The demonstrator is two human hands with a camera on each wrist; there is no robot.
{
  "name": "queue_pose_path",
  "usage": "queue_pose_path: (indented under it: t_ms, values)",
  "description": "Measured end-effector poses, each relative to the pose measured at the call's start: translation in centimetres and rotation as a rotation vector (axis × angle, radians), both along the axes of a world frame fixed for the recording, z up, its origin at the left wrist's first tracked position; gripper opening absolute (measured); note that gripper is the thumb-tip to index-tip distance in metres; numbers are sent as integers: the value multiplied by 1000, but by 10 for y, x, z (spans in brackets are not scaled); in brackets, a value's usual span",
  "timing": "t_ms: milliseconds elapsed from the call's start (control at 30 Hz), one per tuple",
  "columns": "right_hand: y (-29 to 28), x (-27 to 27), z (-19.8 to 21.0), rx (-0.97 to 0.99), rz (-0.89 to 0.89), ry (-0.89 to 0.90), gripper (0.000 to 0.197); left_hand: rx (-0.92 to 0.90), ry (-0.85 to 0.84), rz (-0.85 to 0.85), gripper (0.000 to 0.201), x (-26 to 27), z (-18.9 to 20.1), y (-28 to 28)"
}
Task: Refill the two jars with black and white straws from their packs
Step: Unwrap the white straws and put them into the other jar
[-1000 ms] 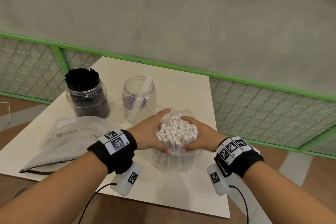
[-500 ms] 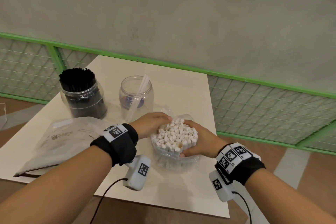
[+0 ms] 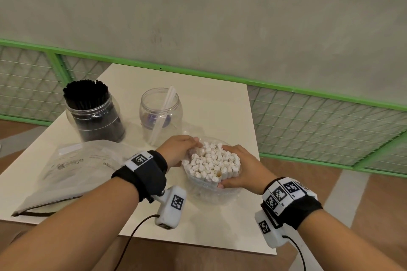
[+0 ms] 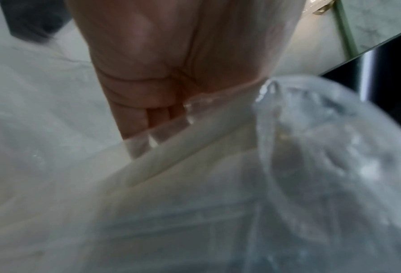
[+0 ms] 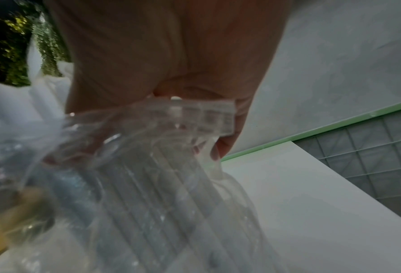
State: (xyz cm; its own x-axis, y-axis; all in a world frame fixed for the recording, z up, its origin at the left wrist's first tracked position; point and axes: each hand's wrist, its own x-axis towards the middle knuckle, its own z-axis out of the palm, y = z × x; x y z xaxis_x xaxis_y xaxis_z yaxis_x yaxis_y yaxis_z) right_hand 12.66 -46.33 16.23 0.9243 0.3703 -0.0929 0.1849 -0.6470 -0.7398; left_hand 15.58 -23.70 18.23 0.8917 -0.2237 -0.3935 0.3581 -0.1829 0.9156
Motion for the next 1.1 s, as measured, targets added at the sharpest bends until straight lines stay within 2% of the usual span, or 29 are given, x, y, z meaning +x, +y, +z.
queue_pose_path:
  t_ms: [167,233,367,433,500,533,600,667,733,800,933,1033,1100]
  values:
    - [-3,-2,-1,9,-91,17,80,-62,-5,17,20,-2,-6,12]
    - [-5,-2,-3,31,-131,29,76,-7,-73,-5,23,-7,-6,19]
    - [-6,2,-12,14,-187,41,70,396,-477,53,39,-16,-16,29]
    - [-5,4,-15,18,-212,49,74,425,-700,150,37,-24,-15,30]
    - [-5,7,-17,19,-222,46,73,351,-841,124,30,-32,-8,31]
    - [-5,8,-17,15,-225,45,71,325,-852,62,34,-35,-6,32]
    - [-4,8,-16,16,-235,44,66,339,-792,-94,56,-40,-3,36]
    - [-4,8,-14,25,-243,45,63,425,-722,-221,86,-42,-3,40]
    - [-3,8,-13,29,-242,41,62,513,-727,-275,97,-42,-5,40]
    - [-3,8,-13,27,-232,43,64,525,-760,-236,82,-41,-7,38]
    - [-5,5,-5,50,-175,81,71,415,-661,50,48,-39,-15,27]
    - [-4,0,7,80,-120,117,78,338,-594,204,40,-35,-20,17]
    - [-4,-1,13,88,-107,113,81,295,-578,224,38,-32,-23,13]
